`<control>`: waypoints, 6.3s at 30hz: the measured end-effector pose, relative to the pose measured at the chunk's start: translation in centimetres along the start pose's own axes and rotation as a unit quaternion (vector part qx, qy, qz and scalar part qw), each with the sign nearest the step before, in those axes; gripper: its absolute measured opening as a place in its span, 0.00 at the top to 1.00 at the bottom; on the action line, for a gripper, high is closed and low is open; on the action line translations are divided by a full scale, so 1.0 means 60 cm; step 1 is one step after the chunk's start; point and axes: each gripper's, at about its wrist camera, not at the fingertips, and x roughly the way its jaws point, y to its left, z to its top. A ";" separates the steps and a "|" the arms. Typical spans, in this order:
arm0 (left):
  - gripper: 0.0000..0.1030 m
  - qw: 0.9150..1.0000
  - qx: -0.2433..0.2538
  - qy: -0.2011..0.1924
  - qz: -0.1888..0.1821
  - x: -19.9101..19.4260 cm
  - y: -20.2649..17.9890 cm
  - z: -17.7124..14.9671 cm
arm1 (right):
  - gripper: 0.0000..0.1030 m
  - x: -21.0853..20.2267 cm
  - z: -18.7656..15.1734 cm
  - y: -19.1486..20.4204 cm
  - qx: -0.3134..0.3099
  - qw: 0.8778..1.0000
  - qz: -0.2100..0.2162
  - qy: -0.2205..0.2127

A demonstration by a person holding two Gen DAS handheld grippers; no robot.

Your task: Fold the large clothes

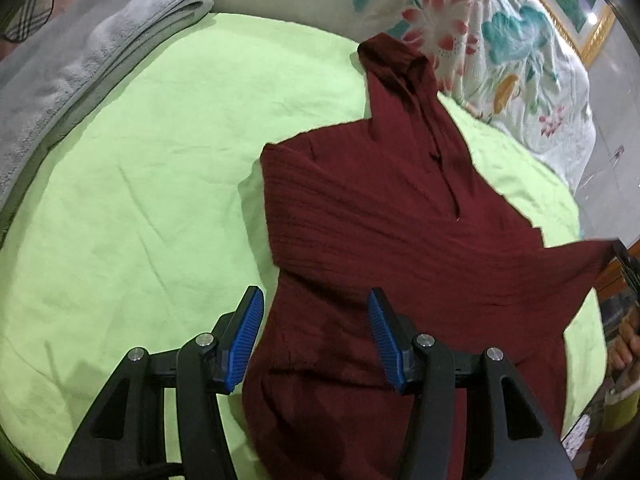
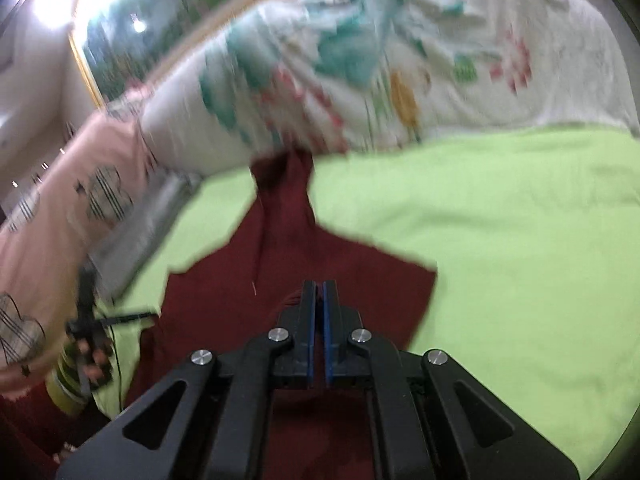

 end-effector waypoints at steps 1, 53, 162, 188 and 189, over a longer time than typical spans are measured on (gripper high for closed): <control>0.47 1.000 0.000 -0.002 -0.003 0.000 0.000 0.003 | 0.97 0.012 0.004 -0.003 0.002 1.000 -0.006 0.005; 0.52 0.987 0.033 0.093 -0.130 -0.098 -0.021 -0.349 | 0.45 -0.117 -0.405 0.043 0.158 0.968 0.103 0.166; 0.94 0.985 0.127 0.032 -0.112 0.085 -0.161 -0.018 | 0.99 0.134 -0.178 0.102 0.099 0.979 0.086 0.155; 0.98 0.980 -0.098 0.010 -0.175 0.125 -0.037 0.113 | 0.40 0.200 -0.159 0.079 0.224 0.959 0.128 0.117; 0.98 0.980 -0.104 0.007 -0.168 0.126 -0.021 0.110 | 0.40 0.208 -0.160 0.080 0.228 0.958 0.128 0.118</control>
